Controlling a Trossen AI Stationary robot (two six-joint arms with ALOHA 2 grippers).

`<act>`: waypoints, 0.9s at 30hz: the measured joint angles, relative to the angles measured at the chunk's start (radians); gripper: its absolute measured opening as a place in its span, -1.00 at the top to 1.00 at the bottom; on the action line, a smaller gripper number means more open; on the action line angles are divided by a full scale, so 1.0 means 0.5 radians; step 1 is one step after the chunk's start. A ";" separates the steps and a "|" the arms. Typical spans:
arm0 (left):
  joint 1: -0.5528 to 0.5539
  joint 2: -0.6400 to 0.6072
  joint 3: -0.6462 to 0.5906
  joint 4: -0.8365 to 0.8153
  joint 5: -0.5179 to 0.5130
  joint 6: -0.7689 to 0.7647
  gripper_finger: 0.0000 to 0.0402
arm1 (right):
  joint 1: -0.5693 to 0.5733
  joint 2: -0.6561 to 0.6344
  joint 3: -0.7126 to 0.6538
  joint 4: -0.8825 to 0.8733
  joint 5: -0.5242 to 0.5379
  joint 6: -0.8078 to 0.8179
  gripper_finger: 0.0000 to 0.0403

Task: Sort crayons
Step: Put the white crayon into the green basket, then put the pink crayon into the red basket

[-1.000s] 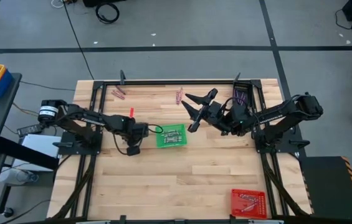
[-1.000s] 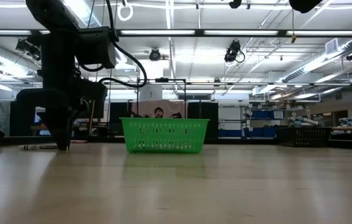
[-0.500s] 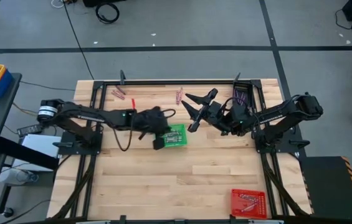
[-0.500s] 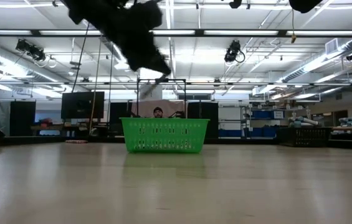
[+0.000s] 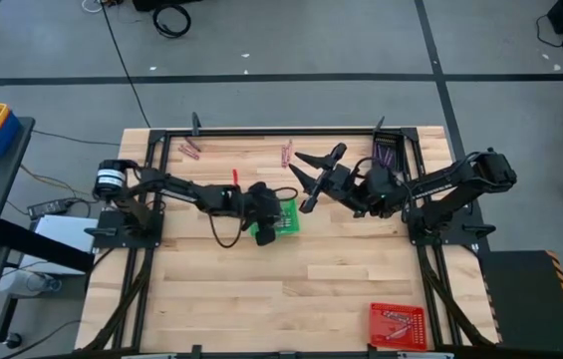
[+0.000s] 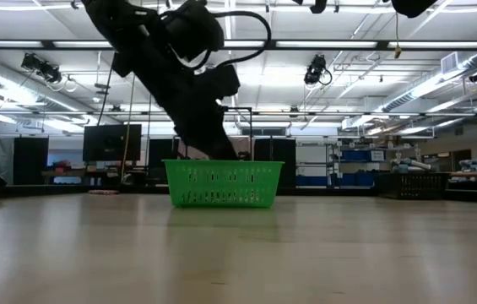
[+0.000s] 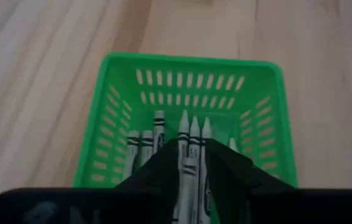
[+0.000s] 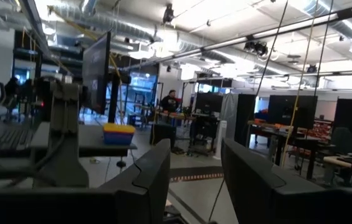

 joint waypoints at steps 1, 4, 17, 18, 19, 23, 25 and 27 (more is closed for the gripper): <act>0.000 -0.011 0.000 -0.020 0.013 -0.011 0.50 | -0.002 0.000 0.000 -0.020 0.000 -0.001 0.27; 0.001 -0.124 0.013 -0.150 0.036 -0.012 0.34 | -0.002 0.000 0.000 -0.036 0.001 -0.004 0.27; -0.256 -1.518 -0.107 -0.682 -0.272 -0.025 0.14 | -0.004 0.001 -0.001 -0.091 0.094 0.155 0.27; -0.289 -1.613 -0.176 -0.626 -0.280 -0.010 0.14 | -0.005 0.001 -0.001 -0.103 0.089 0.201 0.27; -0.320 -1.707 -0.251 -0.557 -0.281 -0.005 0.14 | -0.005 0.001 -0.001 -0.118 0.089 0.248 0.27; -0.375 -1.982 -0.569 -0.268 -0.280 0.068 0.14 | -0.029 0.009 0.000 -0.345 0.106 0.567 0.27; -0.372 -2.062 -0.697 -0.174 -0.282 0.142 0.14 | -0.055 0.060 0.002 -0.495 0.167 0.832 0.29; -0.367 -2.108 -0.766 -0.099 -0.285 0.255 0.14 | -0.091 0.156 0.002 -0.666 0.278 1.098 0.31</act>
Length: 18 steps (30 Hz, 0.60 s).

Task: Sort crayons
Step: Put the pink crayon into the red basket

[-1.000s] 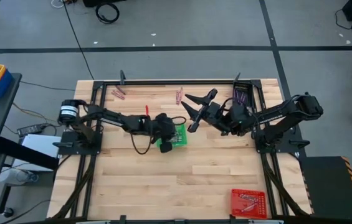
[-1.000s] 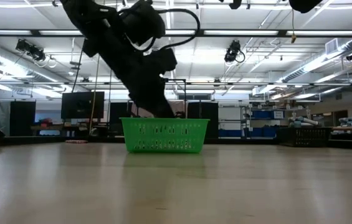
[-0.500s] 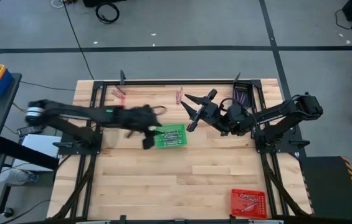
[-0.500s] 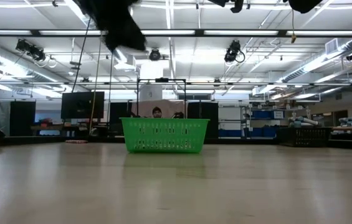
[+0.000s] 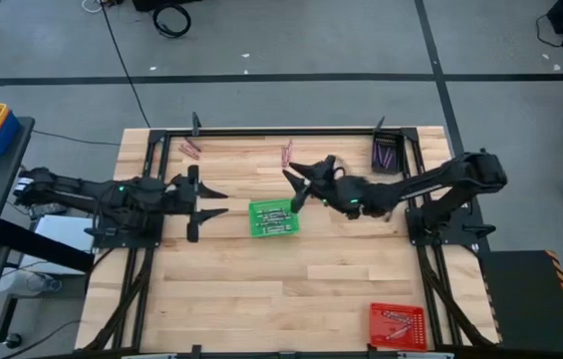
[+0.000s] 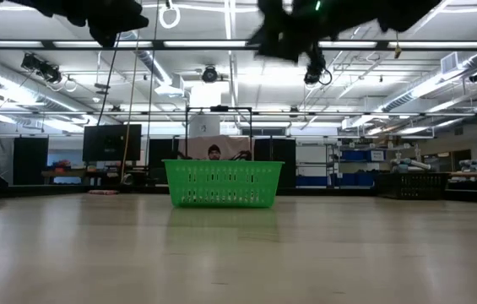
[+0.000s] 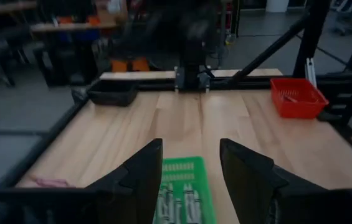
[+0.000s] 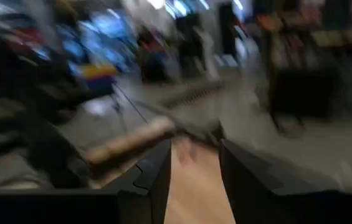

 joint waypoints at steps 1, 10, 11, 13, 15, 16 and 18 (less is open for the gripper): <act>0.005 -0.020 -0.013 0.018 0.002 0.069 0.14 | -0.024 0.059 0.000 -0.064 0.038 0.131 0.33; 0.018 -0.166 0.007 0.040 -0.006 0.490 0.14 | -0.270 0.548 0.325 -0.965 -0.036 1.075 0.44; 0.023 -0.191 0.007 0.035 -0.014 0.530 0.14 | -0.295 0.593 0.409 -1.149 -0.039 1.119 0.44; 0.040 -0.244 0.007 -0.004 -0.054 0.585 0.14 | -0.351 0.700 0.609 -1.465 -0.066 1.187 0.44; 0.063 -0.287 0.007 -0.018 -0.084 0.593 0.14 | -0.418 0.801 0.796 -1.735 -0.117 1.235 0.44; 0.072 -0.314 0.008 -0.016 -0.095 0.588 0.14 | -0.453 0.852 0.879 -1.825 -0.156 1.240 0.44; 0.091 -0.343 0.007 -0.034 -0.101 0.580 0.14 | -0.527 0.948 1.010 -1.922 -0.219 1.241 0.43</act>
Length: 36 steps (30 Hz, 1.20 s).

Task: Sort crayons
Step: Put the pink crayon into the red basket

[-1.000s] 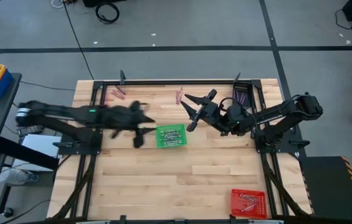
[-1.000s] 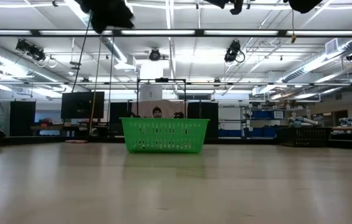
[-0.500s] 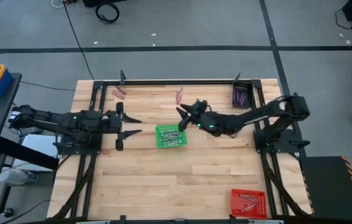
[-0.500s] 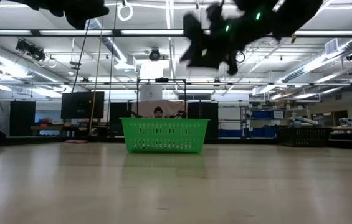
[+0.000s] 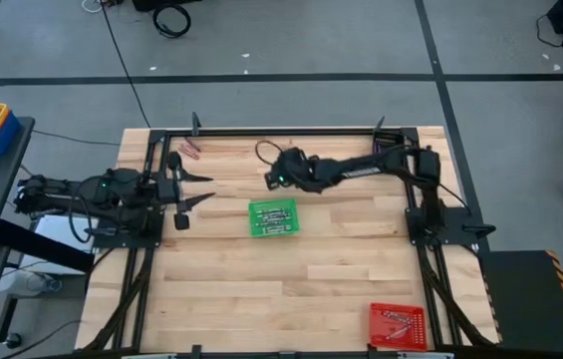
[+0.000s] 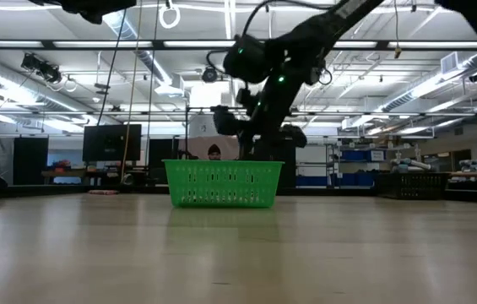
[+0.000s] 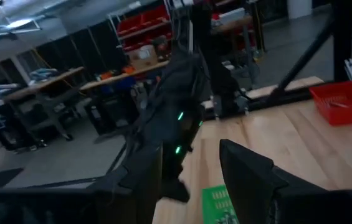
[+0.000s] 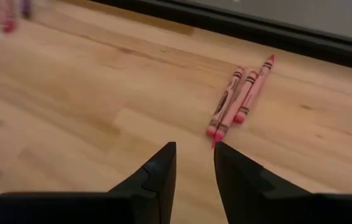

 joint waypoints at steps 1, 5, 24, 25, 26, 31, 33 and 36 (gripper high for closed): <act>0.001 -0.002 0.000 0.001 -0.001 -0.021 0.14 | -0.036 0.041 0.048 -0.021 -0.027 0.001 0.43; -0.016 0.011 0.000 -0.106 0.007 -0.150 0.14 | -0.197 0.158 0.169 -0.020 -0.139 -0.022 0.39; -0.248 0.070 -0.001 -0.257 0.244 -0.409 0.14 | -0.429 0.305 0.168 0.031 -0.290 -0.123 0.36; -0.252 0.070 -0.001 -0.262 0.245 -0.417 0.14 | -0.439 0.305 0.168 0.033 -0.345 -0.180 0.36; -0.255 0.071 0.000 -0.263 0.245 -0.421 0.14 | -0.447 0.305 0.168 0.039 -0.416 -0.252 0.36; -0.255 0.071 -0.001 -0.275 0.243 -0.427 0.14 | -0.468 0.293 0.213 0.078 -0.628 -0.510 0.36; -0.255 0.071 -0.001 -0.277 0.241 -0.426 0.14 | -0.478 0.289 0.290 0.087 -0.714 -0.558 0.37; -0.255 0.071 -0.001 -0.276 0.240 -0.425 0.14 | -0.541 0.298 0.425 0.038 -1.023 -0.621 0.40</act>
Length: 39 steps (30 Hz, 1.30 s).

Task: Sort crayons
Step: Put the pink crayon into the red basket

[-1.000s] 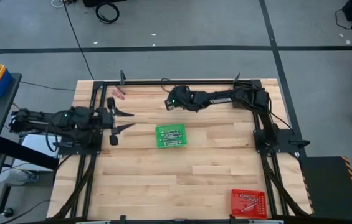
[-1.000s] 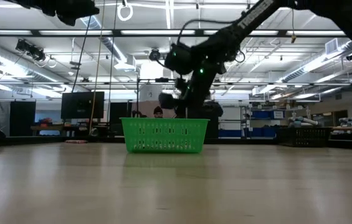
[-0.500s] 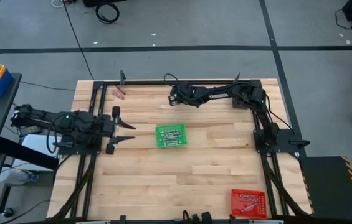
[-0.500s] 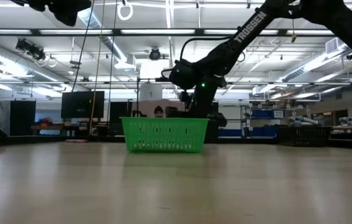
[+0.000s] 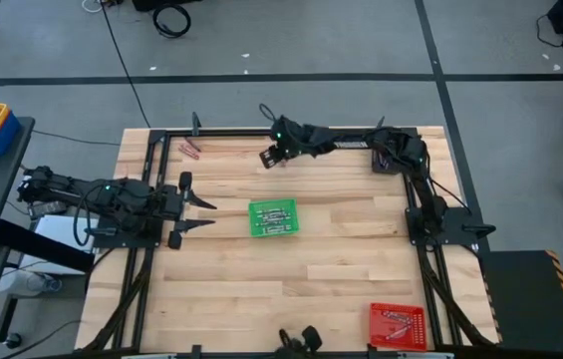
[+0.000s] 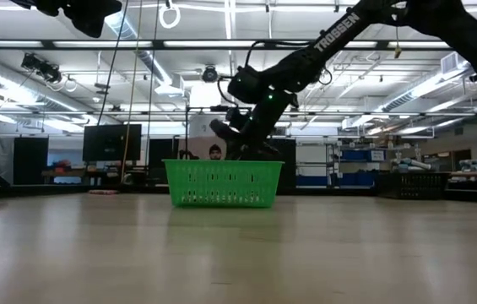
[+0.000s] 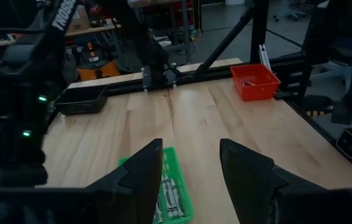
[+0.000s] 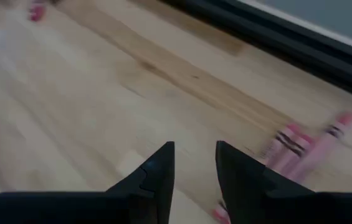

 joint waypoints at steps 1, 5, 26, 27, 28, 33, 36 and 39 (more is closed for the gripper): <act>0.000 0.000 0.000 0.001 0.000 0.000 0.14 | -0.032 0.006 0.043 -0.061 -0.097 -0.012 0.42; 0.001 0.000 0.000 0.004 -0.001 0.001 0.14 | -0.135 0.007 0.126 -0.264 -0.185 -0.176 0.56; 0.001 0.003 0.000 0.117 -0.001 -0.003 0.14 | -0.195 0.050 0.133 -0.482 -0.553 -2.090 0.99; 0.001 0.006 0.000 0.119 -0.001 -0.032 0.14 | -0.190 0.070 0.133 -0.475 -0.557 -2.282 0.99; 0.001 0.011 0.000 0.123 -0.001 -0.049 0.14 | -0.186 0.090 0.133 -0.454 -0.556 -2.458 0.99; 0.001 0.030 0.000 0.107 -0.001 -0.162 0.14 | -0.196 0.146 0.132 -0.343 -0.498 -2.691 0.98; 0.001 0.059 0.000 0.115 -0.001 -0.170 0.14 | -0.233 0.177 0.137 -0.236 -0.600 -2.756 0.99; 0.001 0.099 0.000 0.117 -0.001 -0.187 0.14 | -0.269 0.199 0.136 -0.204 -0.693 -2.753 0.99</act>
